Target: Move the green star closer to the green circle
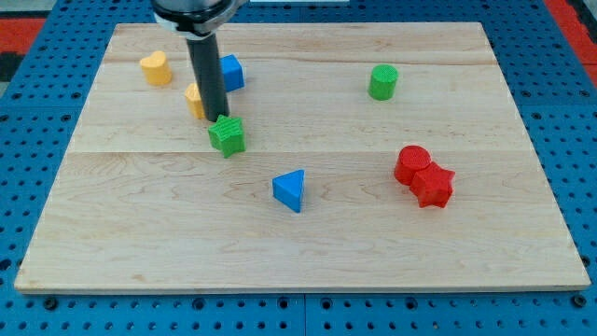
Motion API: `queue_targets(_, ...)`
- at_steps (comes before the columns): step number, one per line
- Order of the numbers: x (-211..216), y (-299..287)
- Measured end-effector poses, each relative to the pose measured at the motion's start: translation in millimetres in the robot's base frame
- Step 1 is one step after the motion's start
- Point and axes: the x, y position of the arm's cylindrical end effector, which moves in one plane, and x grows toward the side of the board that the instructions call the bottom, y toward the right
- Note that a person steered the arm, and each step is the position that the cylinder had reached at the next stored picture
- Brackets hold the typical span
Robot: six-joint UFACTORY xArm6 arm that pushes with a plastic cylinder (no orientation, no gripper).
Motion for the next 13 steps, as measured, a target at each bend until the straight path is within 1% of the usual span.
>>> queue_targets(3, -35.8, -55.8)
queue_targets(5, -42.4, -64.1)
queue_targets(6, -38.5, -64.1)
queue_targets(7, 1.7, -64.1)
queue_targets(8, 33.9, -52.0)
queue_targets(9, 44.6, -12.7)
queue_targets(10, 44.5, 23.3)
queue_targets(12, 45.7, 56.2)
queue_targets(13, 35.3, 80.6)
